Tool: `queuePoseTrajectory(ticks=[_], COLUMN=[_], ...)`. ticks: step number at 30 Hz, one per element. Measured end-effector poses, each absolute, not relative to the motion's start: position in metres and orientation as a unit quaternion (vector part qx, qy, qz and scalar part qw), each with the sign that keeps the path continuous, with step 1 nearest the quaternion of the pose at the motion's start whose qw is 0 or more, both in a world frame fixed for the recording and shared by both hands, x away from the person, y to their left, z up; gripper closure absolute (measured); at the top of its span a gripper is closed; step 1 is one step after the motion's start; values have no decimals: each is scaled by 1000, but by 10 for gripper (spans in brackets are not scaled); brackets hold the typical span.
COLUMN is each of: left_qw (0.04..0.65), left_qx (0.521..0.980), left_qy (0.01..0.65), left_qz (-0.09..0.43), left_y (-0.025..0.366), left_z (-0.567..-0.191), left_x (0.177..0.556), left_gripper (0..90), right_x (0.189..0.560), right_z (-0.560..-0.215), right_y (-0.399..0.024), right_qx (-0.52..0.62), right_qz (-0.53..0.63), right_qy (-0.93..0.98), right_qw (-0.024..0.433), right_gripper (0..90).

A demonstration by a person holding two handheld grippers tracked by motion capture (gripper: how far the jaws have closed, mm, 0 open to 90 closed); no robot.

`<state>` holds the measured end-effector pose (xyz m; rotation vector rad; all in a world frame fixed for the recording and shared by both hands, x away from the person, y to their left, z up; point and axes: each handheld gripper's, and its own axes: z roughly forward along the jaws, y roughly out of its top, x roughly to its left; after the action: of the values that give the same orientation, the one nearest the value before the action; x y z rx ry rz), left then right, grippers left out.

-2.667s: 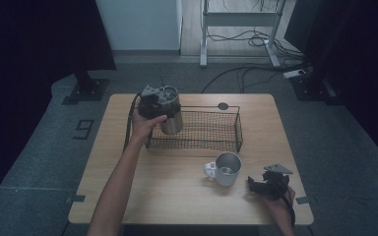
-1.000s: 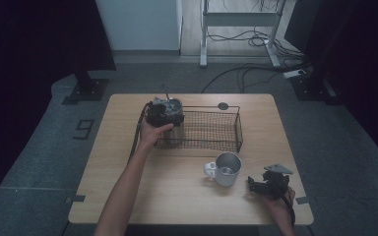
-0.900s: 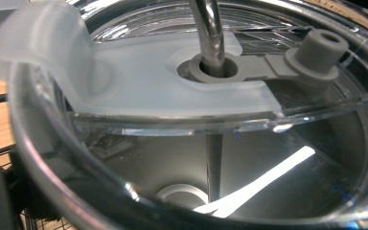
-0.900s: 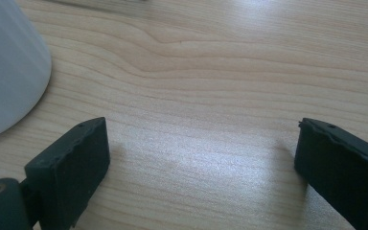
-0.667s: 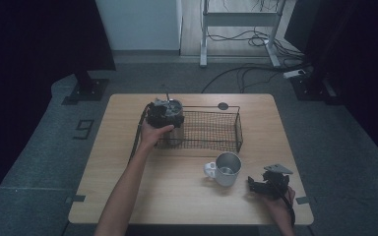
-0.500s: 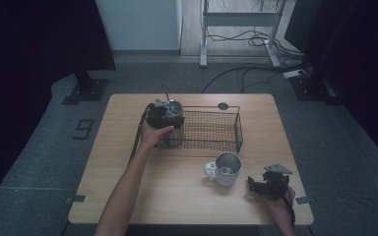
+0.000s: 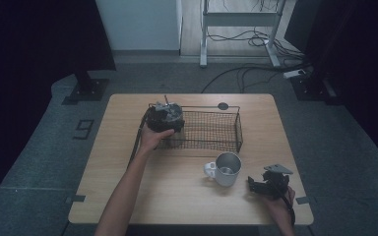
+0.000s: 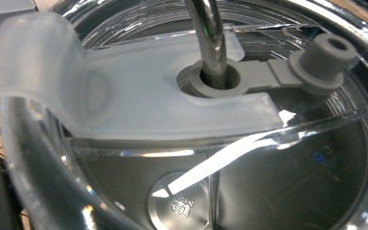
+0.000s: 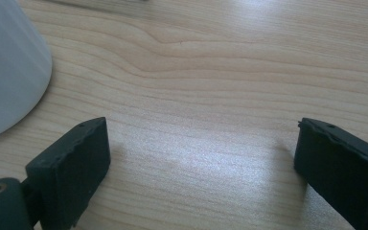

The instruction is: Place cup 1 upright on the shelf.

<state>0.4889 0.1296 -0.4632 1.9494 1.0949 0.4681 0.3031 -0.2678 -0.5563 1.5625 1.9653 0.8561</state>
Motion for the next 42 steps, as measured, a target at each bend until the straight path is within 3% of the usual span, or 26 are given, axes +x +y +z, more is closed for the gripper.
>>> queuePoseTrajectory(ticks=[21,42], left_qw=[425,483], left_qx=[768,749], left_qy=[443,415], left_qz=[184,183], left_y=[133,157], left_z=[-457,-429], left_x=[482,439], left_gripper=[12,22], right_x=[303,303], right_z=[-556,-556], right_y=[-268,-268], right_qx=[571,571], right_qz=[313,313], right_qy=[719,719], right_qw=[242,242], right_gripper=[52,52])
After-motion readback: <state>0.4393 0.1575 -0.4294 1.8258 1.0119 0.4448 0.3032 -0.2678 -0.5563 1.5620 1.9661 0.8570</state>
